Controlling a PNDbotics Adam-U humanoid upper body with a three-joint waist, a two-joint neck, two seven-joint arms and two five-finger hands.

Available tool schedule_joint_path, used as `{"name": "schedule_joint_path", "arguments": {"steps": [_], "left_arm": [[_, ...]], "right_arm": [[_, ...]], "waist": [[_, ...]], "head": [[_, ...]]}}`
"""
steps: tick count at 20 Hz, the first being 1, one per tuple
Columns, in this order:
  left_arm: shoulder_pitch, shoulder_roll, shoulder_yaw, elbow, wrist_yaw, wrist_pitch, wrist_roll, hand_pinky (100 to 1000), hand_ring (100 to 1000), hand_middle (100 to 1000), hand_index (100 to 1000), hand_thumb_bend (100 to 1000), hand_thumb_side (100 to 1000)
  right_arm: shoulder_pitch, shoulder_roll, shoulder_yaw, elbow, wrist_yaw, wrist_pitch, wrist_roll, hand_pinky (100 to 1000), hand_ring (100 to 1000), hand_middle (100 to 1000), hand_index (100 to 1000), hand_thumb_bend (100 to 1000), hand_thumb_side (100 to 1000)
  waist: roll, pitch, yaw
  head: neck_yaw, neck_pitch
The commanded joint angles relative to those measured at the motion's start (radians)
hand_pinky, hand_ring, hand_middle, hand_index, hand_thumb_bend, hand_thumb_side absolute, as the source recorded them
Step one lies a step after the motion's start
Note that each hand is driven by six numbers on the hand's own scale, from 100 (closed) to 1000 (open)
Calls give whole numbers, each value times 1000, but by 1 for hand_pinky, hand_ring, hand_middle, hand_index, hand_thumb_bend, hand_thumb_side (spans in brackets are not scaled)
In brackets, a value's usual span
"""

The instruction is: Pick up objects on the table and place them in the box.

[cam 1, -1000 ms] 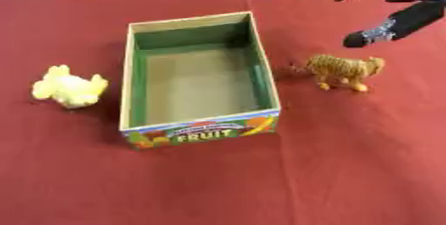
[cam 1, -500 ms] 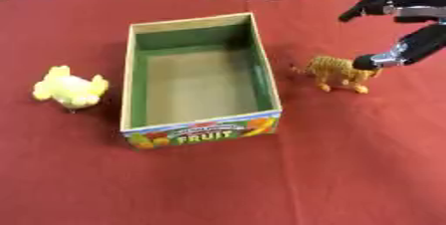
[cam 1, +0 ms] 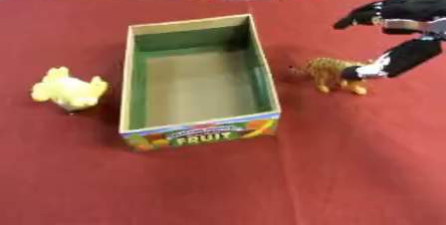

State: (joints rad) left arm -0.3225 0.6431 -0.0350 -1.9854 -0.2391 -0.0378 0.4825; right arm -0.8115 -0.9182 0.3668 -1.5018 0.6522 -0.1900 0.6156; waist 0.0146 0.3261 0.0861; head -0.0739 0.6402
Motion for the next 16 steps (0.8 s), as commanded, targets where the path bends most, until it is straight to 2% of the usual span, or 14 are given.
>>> {"name": "schedule_joint_path", "arguments": {"steps": [1, 8, 14, 16], "left_arm": [[-12, 29, 2, -15, -1, -4, -6, 536, 780, 785, 764, 100, 882], [-14, 25, -1, -15, 1, -9, -14, 534, 780, 785, 762, 100, 883], [-15, 24, -1, -15, 2, -10, -14, 533, 780, 784, 762, 100, 882], [-14, 23, -1, -15, 2, -10, -14, 533, 780, 784, 762, 100, 883]], "right_arm": [[-24, -8, 2, 21, 50, 10, -27, 895, 938, 875, 974, 458, 815], [-33, 19, 21, 101, 115, -2, -45, 887, 934, 866, 965, 435, 760], [-36, 30, 19, 159, 117, -22, -25, 884, 933, 858, 964, 430, 729], [-38, 35, 20, 170, 111, -26, -18, 880, 931, 839, 960, 401, 716]], "waist": [[1, -15, 2], [3, -9, 6], [3, -6, 7], [2, -6, 8]], "head": [[-5, -13], [-6, -16], [-5, -17], [-5, -18]]}}
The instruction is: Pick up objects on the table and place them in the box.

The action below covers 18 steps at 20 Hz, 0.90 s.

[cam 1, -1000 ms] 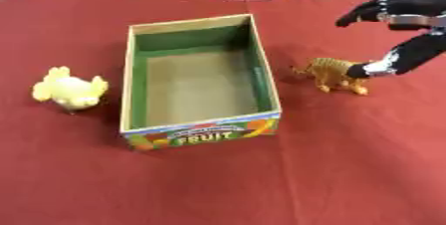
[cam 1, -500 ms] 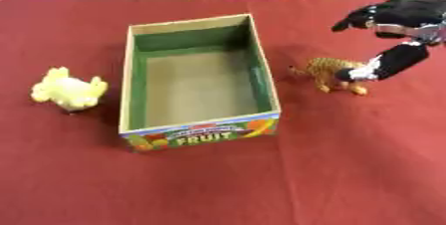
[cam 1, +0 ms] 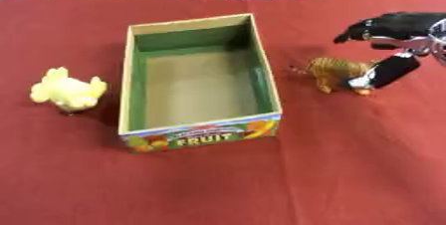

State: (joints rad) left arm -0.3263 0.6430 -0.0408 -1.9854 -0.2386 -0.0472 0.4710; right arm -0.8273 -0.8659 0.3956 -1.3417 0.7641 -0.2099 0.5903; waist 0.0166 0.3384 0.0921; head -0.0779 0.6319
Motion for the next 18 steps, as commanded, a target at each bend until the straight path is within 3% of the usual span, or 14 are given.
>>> {"name": "schedule_joint_path", "arguments": {"steps": [1, 3, 7, 8, 10, 12, 15, 18], "left_arm": [[-10, 23, 5, -15, 1, -1, -3, 533, 780, 784, 762, 100, 883], [-10, 22, 5, -15, 2, 0, -3, 532, 780, 784, 761, 100, 884], [-9, 19, 5, -15, 3, 0, -4, 532, 780, 783, 760, 100, 883], [-8, 19, 5, -15, 3, 0, -4, 532, 780, 783, 760, 100, 883], [-7, 18, 5, -15, 3, 0, -4, 531, 780, 783, 760, 100, 884], [-7, 16, 4, -15, 4, 0, -5, 531, 780, 783, 759, 100, 884], [-7, 15, 4, -15, 4, 0, -6, 531, 780, 783, 759, 100, 884], [-7, 15, 5, -15, 3, 0, -7, 531, 779, 783, 759, 100, 884]], "right_arm": [[-24, -14, -8, 15, -3, -8, 11, 875, 926, 815, 954, 388, 707], [-29, -6, -6, 26, -5, -8, 14, 860, 912, 763, 918, 352, 701], [-36, 9, -4, 40, -26, -4, -7, 825, 855, 613, 749, 291, 702], [-36, 11, -4, 38, -35, -3, -14, 825, 855, 613, 749, 291, 702], [-38, 14, -4, 32, -53, 0, -35, 795, 794, 529, 634, 263, 671], [-36, 17, -4, 28, -76, 5, -59, 778, 770, 501, 595, 238, 644], [-31, 17, -3, 23, -106, 9, -84, 755, 729, 453, 521, 100, 528], [-27, 19, -2, 24, -138, 17, -82, 737, 703, 431, 492, 100, 418]], "waist": [[0, -18, 2], [0, -19, 3], [0, -19, 5], [0, -19, 5], [0, -18, 5], [-1, -18, 6], [-1, -17, 6], [-1, -17, 6]], "head": [[-1, -10], [-1, -11], [0, -13], [0, -13], [1, -13], [2, -14], [3, -14], [4, -13]]}}
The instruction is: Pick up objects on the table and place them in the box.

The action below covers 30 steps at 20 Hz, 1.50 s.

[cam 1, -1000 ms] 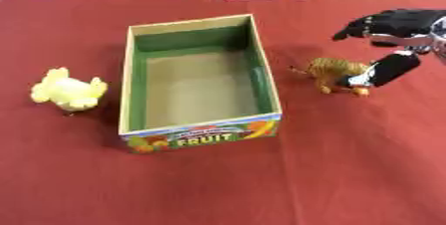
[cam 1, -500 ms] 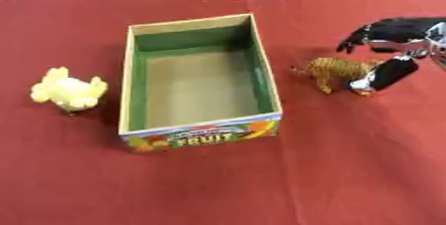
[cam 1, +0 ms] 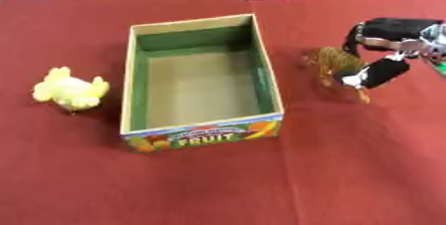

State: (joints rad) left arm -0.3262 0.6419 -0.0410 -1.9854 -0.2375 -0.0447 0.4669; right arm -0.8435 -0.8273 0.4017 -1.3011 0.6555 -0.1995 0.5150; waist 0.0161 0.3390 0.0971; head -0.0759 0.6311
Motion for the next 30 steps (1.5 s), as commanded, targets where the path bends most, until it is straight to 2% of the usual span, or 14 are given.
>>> {"name": "schedule_joint_path", "arguments": {"steps": [1, 5, 8, 17, 21, 22, 23, 24, 30], "left_arm": [[-8, 16, 5, -15, 2, -3, -2, 530, 779, 783, 759, 100, 882], [-6, 16, 7, -15, 3, -1, 0, 530, 779, 783, 760, 100, 880], [-5, 15, 7, -15, 3, -1, 0, 529, 779, 783, 760, 100, 879], [-4, 15, 6, -15, 4, -2, -1, 529, 779, 782, 761, 100, 875], [-3, 15, 6, -15, 5, -3, -2, 528, 779, 781, 760, 100, 874], [-2, 15, 7, -15, 5, -3, -2, 528, 779, 781, 760, 100, 874], [-2, 15, 7, -15, 5, -3, -2, 528, 779, 781, 760, 100, 874], [-2, 15, 7, -15, 5, -3, -2, 527, 779, 781, 761, 100, 873], [-3, 19, 7, -15, 7, -4, -4, 526, 779, 780, 761, 100, 871]], "right_arm": [[-10, -18, -9, -17, -39, 11, -5, 728, 690, 415, 466, 100, 359], [-8, -18, -17, -28, -80, 30, -5, 708, 665, 386, 427, 100, 216], [-10, -19, -23, -41, -104, 45, -11, 701, 656, 376, 417, 100, 164], [-29, -20, -45, -94, -142, 90, -55, 685, 630, 330, 372, 100, 272], [-43, -16, -54, -118, -161, 111, -69, 679, 618, 288, 313, 100, 305], [-48, -16, -56, -124, -165, 115, -70, 680, 618, 284, 308, 100, 362], [-52, -15, -57, -130, -168, 118, -71, 680, 618, 284, 308, 100, 306], [-60, -14, -58, -138, -171, 120, -72, 680, 619, 282, 308, 100, 298], [-136, 6, -55, -186, -176, 121, -68, 681, 619, 281, 285, 100, 301]], "waist": [[-1, -17, 1], [-1, -19, 1], [-1, -20, 0], [-1, -25, -2], [-2, -28, -3], [-2, -29, -3], [-2, -30, -3], [-2, -31, -4], [-3, -40, -6]], "head": [[2, -12], [3, -12], [3, -14], [3, -16], [4, -18], [4, -18], [5, -18], [4, -18], [4, -11]]}}
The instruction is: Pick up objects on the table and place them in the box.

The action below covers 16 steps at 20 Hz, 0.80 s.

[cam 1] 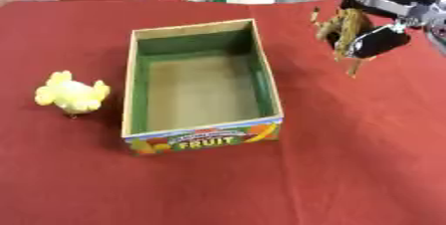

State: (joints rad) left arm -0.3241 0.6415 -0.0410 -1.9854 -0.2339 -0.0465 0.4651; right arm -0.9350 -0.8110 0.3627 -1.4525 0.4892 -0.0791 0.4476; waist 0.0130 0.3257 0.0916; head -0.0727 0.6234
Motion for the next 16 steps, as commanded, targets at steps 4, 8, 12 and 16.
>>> {"name": "schedule_joint_path", "arguments": {"steps": [4, 8, 12, 16], "left_arm": [[-13, 25, 6, -15, 5, -1, -6, 525, 780, 780, 761, 100, 867], [-22, 30, 3, -15, 6, 0, -11, 525, 780, 779, 763, 100, 864], [-39, 37, 0, -15, 6, 0, -17, 526, 780, 779, 768, 100, 857], [-60, 39, -4, -15, 8, -1, -24, 525, 779, 778, 772, 100, 856]], "right_arm": [[-121, 27, 1, -45, 0, -6, 6, 679, 616, 280, 278, 100, 294], [-208, 81, 21, -41, 17, -23, 17, 677, 616, 281, 279, 100, 291], [-279, 157, 42, -2, 36, -36, 37, 679, 617, 282, 280, 100, 289], [-316, 250, 50, 46, 57, -47, 63, 684, 617, 282, 283, 100, 288]], "waist": [[1, -32, -3], [3, -35, -4], [7, -38, -5], [15, -38, -5]], "head": [[-2, 4], [-5, 9], [-7, 18], [-2, 25]]}}
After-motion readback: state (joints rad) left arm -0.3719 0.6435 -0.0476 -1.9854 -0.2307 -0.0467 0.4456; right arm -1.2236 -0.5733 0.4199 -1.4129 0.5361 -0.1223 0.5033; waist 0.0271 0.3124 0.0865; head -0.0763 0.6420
